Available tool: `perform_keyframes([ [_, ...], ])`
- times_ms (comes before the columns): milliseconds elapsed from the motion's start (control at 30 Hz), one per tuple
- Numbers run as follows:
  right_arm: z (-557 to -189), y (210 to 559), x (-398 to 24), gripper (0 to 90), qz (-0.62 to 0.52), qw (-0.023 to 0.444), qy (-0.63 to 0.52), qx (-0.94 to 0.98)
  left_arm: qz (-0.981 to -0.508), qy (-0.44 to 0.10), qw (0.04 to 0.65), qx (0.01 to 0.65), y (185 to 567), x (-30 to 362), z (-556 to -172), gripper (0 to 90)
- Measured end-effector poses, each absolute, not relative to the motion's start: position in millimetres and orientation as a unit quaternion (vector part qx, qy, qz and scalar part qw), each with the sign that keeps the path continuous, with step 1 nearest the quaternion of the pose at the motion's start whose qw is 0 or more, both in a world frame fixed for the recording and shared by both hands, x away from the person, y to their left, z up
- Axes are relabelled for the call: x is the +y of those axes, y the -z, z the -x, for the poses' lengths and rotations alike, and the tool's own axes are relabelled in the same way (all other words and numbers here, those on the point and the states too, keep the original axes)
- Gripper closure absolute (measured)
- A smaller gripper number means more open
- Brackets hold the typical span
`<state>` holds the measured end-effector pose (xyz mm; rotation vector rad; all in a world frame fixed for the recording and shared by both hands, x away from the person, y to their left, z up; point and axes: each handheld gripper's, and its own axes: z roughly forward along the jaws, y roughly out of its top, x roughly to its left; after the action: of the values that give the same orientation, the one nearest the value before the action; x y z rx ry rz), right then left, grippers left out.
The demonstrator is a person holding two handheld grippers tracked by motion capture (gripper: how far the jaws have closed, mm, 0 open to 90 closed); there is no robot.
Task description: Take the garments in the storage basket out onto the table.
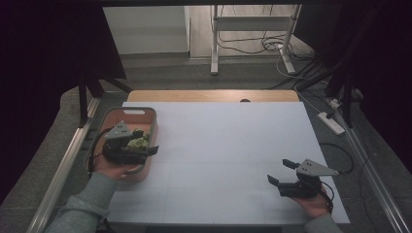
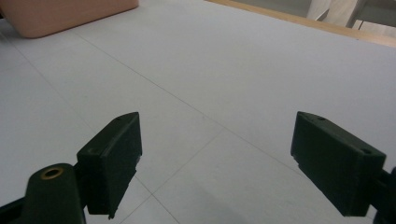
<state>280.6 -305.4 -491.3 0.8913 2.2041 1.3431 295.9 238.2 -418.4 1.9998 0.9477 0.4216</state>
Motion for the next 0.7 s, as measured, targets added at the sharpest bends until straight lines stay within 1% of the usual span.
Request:
perform_keyframes([
  [400, -280.4, 491.8, -304.7, 17.0, -0.315, 0.206, -0.479, 0.793, -0.805, -0.173, 0.407, 0.395, 417.8, 254.4, -313.8, 18.0],
  [700, -280.2, 492.0, -304.7, 17.0, -0.315, 0.205, -0.478, 0.794, -0.814, -0.173, 0.389, 0.394, 420.4, 257.5, -324.2, 18.5],
])
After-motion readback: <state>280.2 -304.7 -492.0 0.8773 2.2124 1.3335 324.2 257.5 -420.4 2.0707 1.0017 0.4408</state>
